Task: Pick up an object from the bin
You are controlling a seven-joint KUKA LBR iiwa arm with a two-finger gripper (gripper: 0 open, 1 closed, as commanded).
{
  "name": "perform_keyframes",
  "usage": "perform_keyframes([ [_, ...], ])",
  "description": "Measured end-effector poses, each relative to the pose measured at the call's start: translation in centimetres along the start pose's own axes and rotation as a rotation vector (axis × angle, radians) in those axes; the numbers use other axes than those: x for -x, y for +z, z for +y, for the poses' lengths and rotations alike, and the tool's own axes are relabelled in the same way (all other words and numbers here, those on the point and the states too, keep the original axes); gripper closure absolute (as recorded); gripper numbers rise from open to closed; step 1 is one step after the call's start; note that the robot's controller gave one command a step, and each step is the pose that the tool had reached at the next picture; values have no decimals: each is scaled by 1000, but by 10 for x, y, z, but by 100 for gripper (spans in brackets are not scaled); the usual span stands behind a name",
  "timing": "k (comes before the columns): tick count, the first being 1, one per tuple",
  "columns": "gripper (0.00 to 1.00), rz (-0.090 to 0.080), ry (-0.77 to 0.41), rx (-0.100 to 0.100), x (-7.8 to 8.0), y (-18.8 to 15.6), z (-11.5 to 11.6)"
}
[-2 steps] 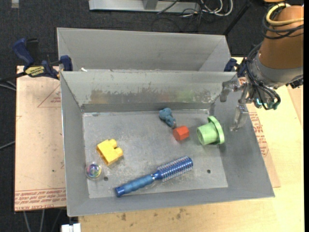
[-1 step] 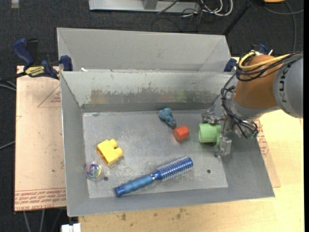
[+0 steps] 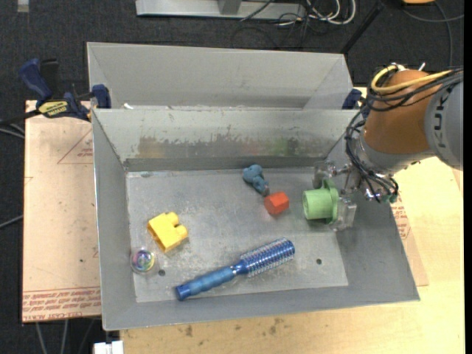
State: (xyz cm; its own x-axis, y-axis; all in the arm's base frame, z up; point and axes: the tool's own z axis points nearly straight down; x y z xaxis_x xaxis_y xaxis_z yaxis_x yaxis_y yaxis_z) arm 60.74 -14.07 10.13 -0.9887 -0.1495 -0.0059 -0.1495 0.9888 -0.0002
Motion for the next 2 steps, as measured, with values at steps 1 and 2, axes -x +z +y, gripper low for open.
perform_keyframes([
  [1,0,1,94,0,1,-23,0],
  [2,0,4,224,2,3,31,-3],
])
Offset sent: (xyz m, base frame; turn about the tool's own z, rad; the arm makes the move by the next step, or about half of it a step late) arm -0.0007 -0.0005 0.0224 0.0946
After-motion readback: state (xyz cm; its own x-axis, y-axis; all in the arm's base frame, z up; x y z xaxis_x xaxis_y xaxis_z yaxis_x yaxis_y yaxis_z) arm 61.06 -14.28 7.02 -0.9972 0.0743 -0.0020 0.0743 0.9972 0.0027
